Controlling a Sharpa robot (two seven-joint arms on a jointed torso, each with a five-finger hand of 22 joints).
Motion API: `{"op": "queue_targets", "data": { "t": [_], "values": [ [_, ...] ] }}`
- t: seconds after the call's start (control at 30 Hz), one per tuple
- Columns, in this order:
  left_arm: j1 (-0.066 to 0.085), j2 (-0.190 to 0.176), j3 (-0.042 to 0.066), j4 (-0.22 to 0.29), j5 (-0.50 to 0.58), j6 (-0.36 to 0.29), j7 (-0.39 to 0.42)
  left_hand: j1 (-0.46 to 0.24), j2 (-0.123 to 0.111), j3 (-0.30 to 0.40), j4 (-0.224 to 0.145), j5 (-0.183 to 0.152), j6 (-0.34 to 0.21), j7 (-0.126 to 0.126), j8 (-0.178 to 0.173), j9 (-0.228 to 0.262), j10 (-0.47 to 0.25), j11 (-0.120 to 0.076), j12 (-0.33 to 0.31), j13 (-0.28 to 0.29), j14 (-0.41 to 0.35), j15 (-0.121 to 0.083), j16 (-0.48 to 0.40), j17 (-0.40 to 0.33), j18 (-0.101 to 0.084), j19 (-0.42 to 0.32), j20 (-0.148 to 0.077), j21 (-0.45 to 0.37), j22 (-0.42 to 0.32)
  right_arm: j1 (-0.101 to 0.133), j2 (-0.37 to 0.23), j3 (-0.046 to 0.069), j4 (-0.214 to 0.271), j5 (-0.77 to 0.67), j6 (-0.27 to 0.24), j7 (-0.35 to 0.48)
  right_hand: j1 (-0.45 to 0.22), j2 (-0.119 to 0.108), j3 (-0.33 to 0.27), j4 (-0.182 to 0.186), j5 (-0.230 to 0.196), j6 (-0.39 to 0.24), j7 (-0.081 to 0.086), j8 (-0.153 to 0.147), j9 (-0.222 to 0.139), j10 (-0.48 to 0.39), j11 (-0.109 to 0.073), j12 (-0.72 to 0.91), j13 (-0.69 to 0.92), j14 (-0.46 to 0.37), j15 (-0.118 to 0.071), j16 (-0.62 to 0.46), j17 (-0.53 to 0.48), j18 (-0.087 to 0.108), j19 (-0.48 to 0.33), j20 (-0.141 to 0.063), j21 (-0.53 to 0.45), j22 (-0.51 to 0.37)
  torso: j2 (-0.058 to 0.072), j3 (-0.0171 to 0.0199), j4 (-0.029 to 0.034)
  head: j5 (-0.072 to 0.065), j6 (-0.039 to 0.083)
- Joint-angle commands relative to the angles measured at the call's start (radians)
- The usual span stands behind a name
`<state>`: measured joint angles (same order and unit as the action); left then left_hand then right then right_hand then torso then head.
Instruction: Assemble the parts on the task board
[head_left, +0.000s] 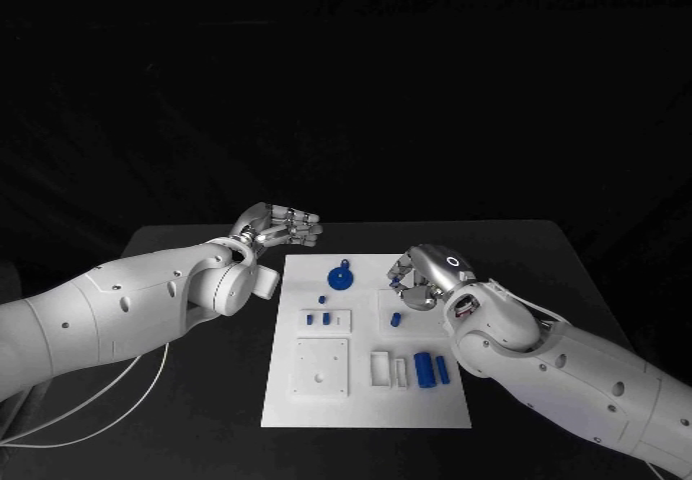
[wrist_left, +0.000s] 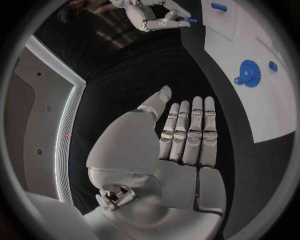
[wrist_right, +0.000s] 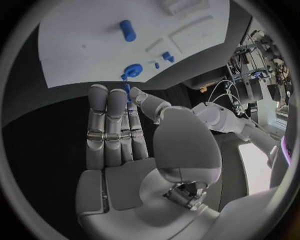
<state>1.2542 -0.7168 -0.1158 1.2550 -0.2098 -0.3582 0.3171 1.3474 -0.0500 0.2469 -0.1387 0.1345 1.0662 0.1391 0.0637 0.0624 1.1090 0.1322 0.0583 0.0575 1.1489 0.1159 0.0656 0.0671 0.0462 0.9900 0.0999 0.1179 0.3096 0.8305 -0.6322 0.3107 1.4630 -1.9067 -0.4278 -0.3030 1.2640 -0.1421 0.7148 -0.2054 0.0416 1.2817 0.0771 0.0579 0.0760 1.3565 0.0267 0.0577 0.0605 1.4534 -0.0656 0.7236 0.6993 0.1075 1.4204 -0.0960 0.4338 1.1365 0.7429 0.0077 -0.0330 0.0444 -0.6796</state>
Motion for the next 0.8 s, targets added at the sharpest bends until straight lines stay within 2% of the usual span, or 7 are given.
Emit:
{"op": "queue_targets", "data": {
  "t": [0.03, 0.1, 0.23, 0.37, 0.5, 0.67, 0.8],
  "values": [
    [0.0, 0.012, 0.001, -0.011, -0.001, 0.006, 0.023, 0.0, 0.013, -0.001, -0.002, 0.004, 0.0, -0.004, 0.0, 0.0, -0.003, 0.0, 0.003, 0.0, 0.007, 0.002, -0.001, 0.001, 0.017, 0.002, -0.001, 0.005, -0.001, -0.017, 0.008, 0.001, 0.019, 0.021, 0.0, 0.028, 0.012, 0.003, -0.005, 0.0, 0.007, 0.005, -0.002, 0.007, 0.001, 0.008, -0.004, 0.002, 0.002, -0.001, -0.005, -0.005, 0.001, 0.018, 0.006, 0.001, -0.005, 0.001, -0.005, -0.0049, 0.0056, 0.023, -0.006],
    [-0.002, 0.023, 0.001, -0.024, -0.001, 0.009, 0.025, -0.001, 0.014, 0.0, -0.001, 0.004, 0.001, -0.004, 0.0, 0.0, -0.002, -0.001, 0.003, 0.0, 0.008, 0.001, -0.001, 0.001, 0.017, 0.002, -0.001, 0.006, -0.001, -0.033, 0.019, 0.001, 0.024, 0.008, -0.004, 0.033, 0.01, 0.003, -0.004, -0.003, 0.007, 0.005, -0.002, 0.007, 0.001, 0.009, -0.005, 0.002, 0.002, 0.0, -0.005, -0.007, 0.001, 0.018, 0.008, 0.001, -0.011, 0.01, -0.01, -0.0097, 0.0086, 0.033, -0.012],
    [-0.005, 0.043, 0.001, -0.043, 0.0, 0.011, 0.028, -0.002, 0.016, 0.001, -0.001, 0.004, 0.003, -0.004, 0.0, 0.0, -0.001, -0.001, 0.003, 0.0, 0.009, 0.001, -0.001, 0.001, 0.017, 0.002, -0.001, 0.007, -0.001, -0.058, 0.044, -0.006, 0.021, -0.016, -0.006, 0.041, 0.01, 0.004, -0.005, -0.005, 0.007, 0.006, -0.002, 0.007, 0.001, 0.009, -0.005, 0.002, 0.002, 0.0, -0.005, -0.007, 0.002, 0.018, 0.01, 0.001, -0.013, 0.016, -0.017, -0.0158, 0.0112, 0.054, -0.024],
    [-0.007, 0.064, 0.001, -0.064, 0.0, 0.011, 0.031, -0.002, 0.017, 0.002, -0.001, 0.005, 0.003, -0.004, 0.0, 0.0, -0.001, -0.001, 0.003, 0.0, 0.01, 0.001, -0.002, 0.001, 0.016, 0.001, -0.002, 0.008, -0.001, -0.077, 0.07, -0.024, 0.017, -0.032, -0.003, 0.049, 0.01, 0.005, -0.005, -0.007, 0.007, 0.007, -0.002, 0.007, 0.001, 0.01, -0.005, 0.002, 0.002, 0.0, -0.005, -0.007, 0.002, 0.017, 0.013, 0.001, -0.017, 0.022, -0.02, -0.0213, 0.0114, 0.075, -0.03],
    [-0.008, 0.081, 0.001, -0.08, 0.0, 0.01, 0.033, -0.003, 0.018, 0.003, -0.002, 0.005, 0.004, -0.003, 0.0, 0.0, 0.0, -0.001, 0.003, 0.0, 0.01, 0.001, -0.001, 0.0, 0.016, 0.001, -0.002, 0.011, 0.0, -0.087, 0.093, -0.047, 0.01, -0.044, 0.001, 0.055, 0.009, 0.006, -0.007, -0.008, 0.007, 0.007, -0.003, 0.007, 0.001, 0.01, -0.005, 0.002, 0.002, 0.001, -0.005, -0.007, 0.003, 0.015, 0.02, 0.001, 0.0, 0.036, -0.022, -0.0219, 0.0103, 0.09, -0.032],
    [-0.008, 0.1, 0.002, -0.097, 0.001, 0.009, 0.035, -0.003, 0.018, 0.003, -0.002, 0.005, 0.004, -0.003, 0.0, 0.0, 0.0, -0.001, 0.003, 0.0, 0.01, 0.001, -0.001, 0.0, 0.016, 0.001, -0.002, 0.011, 0.0, -0.093, 0.126, -0.085, -0.013, -0.062, 0.009, 0.058, 0.008, 0.008, -0.009, -0.011, 0.007, 0.007, -0.002, 0.007, 0.001, 0.01, -0.005, 0.002, 0.002, 0.002, -0.005, -0.006, 0.003, 0.015, 0.022, 0.001, 0.01, 0.05, -0.024, -0.0232, 0.0105, 0.106, -0.047],
    [-0.009, 0.11, 0.002, -0.106, 0.001, 0.01, 0.036, -0.004, 0.019, 0.004, -0.003, 0.004, 0.004, -0.004, 0.0, 0.0, 0.0, -0.001, 0.003, 0.0, 0.01, 0.001, -0.002, 0.0, 0.016, 0.0, -0.002, 0.013, 0.0, -0.097, 0.148, -0.103, -0.034, -0.07, 0.007, 0.06, 0.008, 0.009, -0.009, -0.015, 0.007, 0.007, -0.003, 0.007, 0.001, 0.011, -0.005, 0.002, 0.002, 0.002, -0.005, -0.005, 0.002, 0.015, 0.024, 0.001, 0.005, 0.065, -0.023, -0.0228, 0.0118, 0.12, -0.054]
  ]
}}
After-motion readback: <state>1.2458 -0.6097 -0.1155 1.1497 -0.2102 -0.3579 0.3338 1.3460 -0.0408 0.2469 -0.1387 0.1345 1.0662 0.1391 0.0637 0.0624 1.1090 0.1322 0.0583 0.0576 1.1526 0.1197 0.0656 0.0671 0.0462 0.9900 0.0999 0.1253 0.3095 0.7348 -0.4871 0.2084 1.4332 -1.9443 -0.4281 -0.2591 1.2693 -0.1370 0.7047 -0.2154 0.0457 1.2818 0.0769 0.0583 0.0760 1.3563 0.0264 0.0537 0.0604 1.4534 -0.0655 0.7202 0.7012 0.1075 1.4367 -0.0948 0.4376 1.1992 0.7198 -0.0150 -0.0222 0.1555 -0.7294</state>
